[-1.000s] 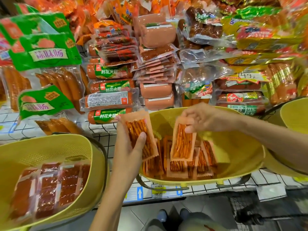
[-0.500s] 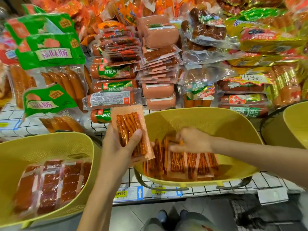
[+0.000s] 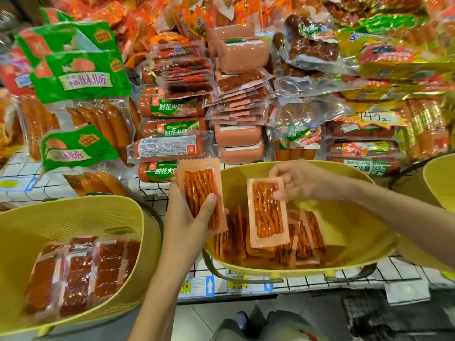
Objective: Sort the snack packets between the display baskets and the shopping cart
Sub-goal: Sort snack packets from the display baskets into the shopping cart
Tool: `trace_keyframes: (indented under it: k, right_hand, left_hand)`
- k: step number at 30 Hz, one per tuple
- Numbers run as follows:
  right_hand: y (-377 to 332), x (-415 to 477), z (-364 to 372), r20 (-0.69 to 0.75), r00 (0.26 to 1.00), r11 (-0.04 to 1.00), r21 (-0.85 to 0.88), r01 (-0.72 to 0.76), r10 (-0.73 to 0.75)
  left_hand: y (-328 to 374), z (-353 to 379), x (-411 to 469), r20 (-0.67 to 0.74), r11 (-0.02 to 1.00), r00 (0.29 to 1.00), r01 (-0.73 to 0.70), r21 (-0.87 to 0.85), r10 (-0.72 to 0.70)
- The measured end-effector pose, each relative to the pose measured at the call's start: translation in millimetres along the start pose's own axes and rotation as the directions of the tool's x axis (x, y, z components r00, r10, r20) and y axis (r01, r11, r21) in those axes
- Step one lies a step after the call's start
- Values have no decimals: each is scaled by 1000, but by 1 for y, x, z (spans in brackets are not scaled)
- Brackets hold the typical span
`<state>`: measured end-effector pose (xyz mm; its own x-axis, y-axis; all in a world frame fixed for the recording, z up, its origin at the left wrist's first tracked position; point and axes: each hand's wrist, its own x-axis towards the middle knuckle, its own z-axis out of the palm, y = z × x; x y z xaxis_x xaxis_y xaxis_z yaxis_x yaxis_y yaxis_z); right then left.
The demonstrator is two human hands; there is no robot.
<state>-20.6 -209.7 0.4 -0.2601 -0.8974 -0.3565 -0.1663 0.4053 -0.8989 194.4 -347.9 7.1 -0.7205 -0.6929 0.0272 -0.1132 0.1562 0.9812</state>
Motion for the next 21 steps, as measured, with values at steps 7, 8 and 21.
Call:
trace_keyframes:
  k: [7, 8, 21]
  right_hand:
    - [-48, 8, 38, -280, 942, 982, -8, 191, -185]
    - [-47, 12, 45, -322, 927, 981, -38, 189, -191]
    - [40, 58, 109, -187, 939, 683, -647, -339, 289]
  left_hand:
    - [13, 7, -5, 311, 967, 935, 221, -128, -172]
    - [13, 8, -5, 276, 976, 948, 191, -104, -157]
    - [-3, -25, -7, -36, 984, 988, 148, -104, -152]
